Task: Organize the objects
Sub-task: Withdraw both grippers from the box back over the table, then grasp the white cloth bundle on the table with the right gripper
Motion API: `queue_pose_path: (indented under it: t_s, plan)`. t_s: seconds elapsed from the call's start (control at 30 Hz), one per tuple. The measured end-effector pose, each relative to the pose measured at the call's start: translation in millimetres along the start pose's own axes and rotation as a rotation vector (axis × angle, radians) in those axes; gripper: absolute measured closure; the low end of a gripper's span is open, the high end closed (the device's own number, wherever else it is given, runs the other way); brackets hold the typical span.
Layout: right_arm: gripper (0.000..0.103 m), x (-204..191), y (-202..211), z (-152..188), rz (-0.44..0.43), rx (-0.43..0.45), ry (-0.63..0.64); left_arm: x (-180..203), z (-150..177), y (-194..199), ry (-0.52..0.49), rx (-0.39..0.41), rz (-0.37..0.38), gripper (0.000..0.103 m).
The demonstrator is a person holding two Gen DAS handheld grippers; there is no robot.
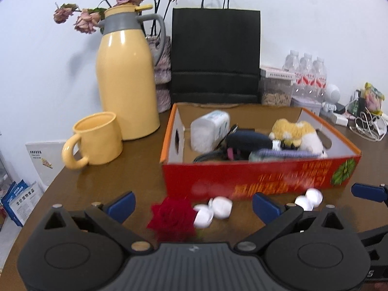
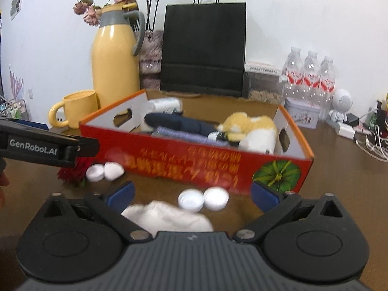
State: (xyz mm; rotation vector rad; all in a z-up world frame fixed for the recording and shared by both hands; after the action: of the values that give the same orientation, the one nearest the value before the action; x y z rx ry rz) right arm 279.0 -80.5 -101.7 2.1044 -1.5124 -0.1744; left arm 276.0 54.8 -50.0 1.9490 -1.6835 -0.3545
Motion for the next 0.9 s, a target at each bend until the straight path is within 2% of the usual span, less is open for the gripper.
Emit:
queue_pose_path:
  t_s: [0.3, 0.7, 0.9]
  plan:
    - [0.0, -24.7, 3.1, 15.7, -0.024, -0.087, -0.013, -37.5, 23.3, 7.8, 0.002, -0.051, -0.011, 0.0]
    - [0.0, -42.3, -18.8, 22.7, -0.031, -0.191, -0.067, -62.1, 30.2, 0.3, 0.056, -0.095, 0.012, 0.0]
    - [0.0, -41.8, -23.1, 24.6, -0.015, -0.179, -0.073, -63.6, 33.5, -4.2, 0.073, -0.111, 0.025, 0.0]
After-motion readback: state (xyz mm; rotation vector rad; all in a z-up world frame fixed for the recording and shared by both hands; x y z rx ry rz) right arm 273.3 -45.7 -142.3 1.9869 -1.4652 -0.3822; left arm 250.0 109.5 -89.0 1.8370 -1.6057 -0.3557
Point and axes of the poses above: each gripper's, at about its wrist camera, not at the fingertips, and y roughly against the way its jaws point, x to its right, z to its underside, the point moved 7 cm from there along -y, roughly the way its jaws point, and after that the axes turned 12 degrees about y, right-handed, at the moved point
